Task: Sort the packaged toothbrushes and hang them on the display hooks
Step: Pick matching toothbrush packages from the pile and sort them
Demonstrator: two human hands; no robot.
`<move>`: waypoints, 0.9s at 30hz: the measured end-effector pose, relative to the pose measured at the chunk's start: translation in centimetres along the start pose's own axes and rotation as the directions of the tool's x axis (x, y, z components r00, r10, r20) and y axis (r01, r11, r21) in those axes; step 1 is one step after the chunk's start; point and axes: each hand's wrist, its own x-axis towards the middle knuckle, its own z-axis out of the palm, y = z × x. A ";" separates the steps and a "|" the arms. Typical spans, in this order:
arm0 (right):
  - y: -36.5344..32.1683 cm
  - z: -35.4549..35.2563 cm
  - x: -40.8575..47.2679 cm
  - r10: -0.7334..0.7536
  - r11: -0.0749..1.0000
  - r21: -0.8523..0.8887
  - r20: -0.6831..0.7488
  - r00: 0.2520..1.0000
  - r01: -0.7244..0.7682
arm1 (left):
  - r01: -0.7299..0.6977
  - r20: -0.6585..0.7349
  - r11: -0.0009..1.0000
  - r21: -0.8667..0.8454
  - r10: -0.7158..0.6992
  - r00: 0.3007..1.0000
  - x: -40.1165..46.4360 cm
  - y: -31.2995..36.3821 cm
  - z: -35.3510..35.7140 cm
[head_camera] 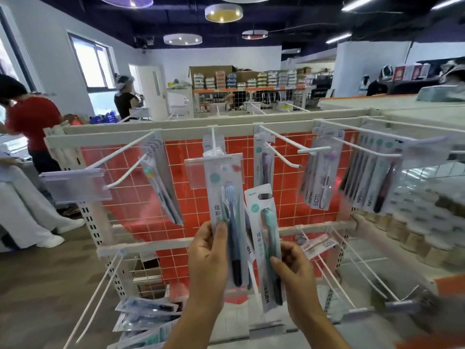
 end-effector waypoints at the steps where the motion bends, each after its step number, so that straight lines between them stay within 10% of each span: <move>1: -0.1 -0.2 0.1 0.004 1.000 -0.008 0.003 1.000 -0.004 | -0.005 -0.006 1.000 -0.004 0.005 1.000 0.0 -0.1 0.1; 27: 0.5 1.8 5.6 -0.040 0.992 -0.119 -0.074 0.996 0.031 | 0.091 -0.006 0.996 0.016 -0.091 0.996 7.0 -3.9 0.1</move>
